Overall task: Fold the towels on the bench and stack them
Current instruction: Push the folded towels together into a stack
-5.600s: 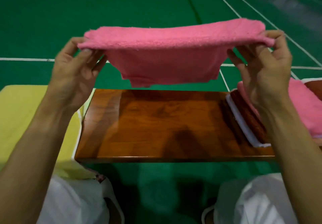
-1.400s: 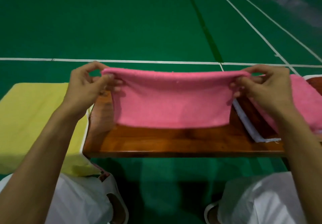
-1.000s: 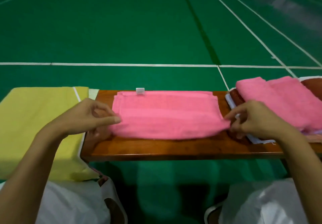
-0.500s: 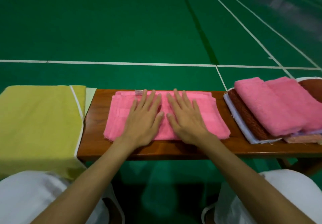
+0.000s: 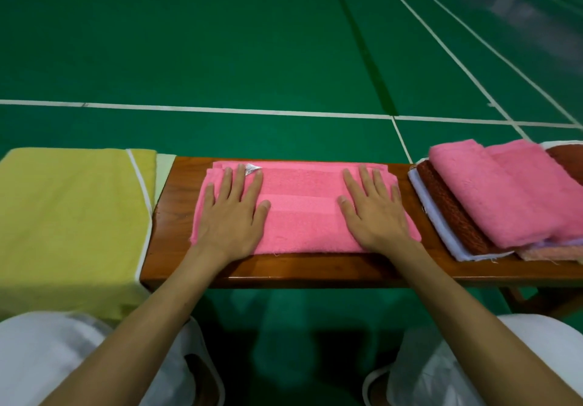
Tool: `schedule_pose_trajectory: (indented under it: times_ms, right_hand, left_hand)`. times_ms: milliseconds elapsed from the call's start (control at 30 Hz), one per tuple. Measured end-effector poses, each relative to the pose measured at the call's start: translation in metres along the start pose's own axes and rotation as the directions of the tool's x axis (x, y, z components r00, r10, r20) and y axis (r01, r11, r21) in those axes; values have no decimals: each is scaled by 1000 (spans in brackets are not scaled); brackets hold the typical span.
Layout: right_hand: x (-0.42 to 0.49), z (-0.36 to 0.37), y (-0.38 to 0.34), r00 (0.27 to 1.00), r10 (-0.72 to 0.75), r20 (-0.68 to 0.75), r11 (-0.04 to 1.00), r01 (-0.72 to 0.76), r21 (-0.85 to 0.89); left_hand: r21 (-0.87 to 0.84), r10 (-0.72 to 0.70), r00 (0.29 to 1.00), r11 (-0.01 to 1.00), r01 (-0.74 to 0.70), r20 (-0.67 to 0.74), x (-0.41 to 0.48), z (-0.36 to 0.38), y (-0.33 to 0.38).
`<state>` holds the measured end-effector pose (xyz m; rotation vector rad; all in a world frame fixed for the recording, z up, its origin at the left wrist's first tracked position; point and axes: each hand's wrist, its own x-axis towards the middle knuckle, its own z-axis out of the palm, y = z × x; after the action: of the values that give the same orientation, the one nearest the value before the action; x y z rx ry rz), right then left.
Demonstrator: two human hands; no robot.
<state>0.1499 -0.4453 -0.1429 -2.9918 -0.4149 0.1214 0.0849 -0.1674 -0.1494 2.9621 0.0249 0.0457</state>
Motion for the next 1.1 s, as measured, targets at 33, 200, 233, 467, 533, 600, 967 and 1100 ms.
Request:
schedule_pose_trajectory:
  times_ms: [33, 200, 233, 467, 533, 600, 967, 1100]
  right_hand:
    - [-1, 0, 0, 1000, -5, -2, 1000, 5, 5]
    - [-2, -3, -2, 1000, -14, -19, 998, 15, 58]
    - [-3, -5, -1, 998, -19, -58, 995, 24, 98]
    - [-9, -23, 7, 888, 390, -243, 910, -331, 251]
    - [-6, -24, 13, 894, 398, -205, 898, -334, 285]
    - [-4, -25, 16, 907, 385, -170, 877, -302, 375]
    - [-25, -76, 41, 931, 331, -157, 690, -125, 713]
    - [-34, -101, 43, 909, 348, -229, 705, -92, 703]
  left_hand:
    - [-1, 2, 1000, 1000, -2, -2, 0, 0, 1]
    - [-17, 15, 1000, 1000, -15, -7, -1, -1, 1]
    - [-24, 19, 1000, 1000, -19, -8, -1, -2, 2]
    - [-77, 63, 997, 995, -67, -52, -3, -2, 21]
    - [-59, 90, 995, 994, -93, -45, -4, -2, 31]
    - [-26, 118, 991, 992, -120, -71, -6, -3, 40]
    - [-159, 130, 989, 977, -141, -74, -12, 7, 79]
    - [-436, 104, 986, 887, -150, -129, -8, -10, 85]
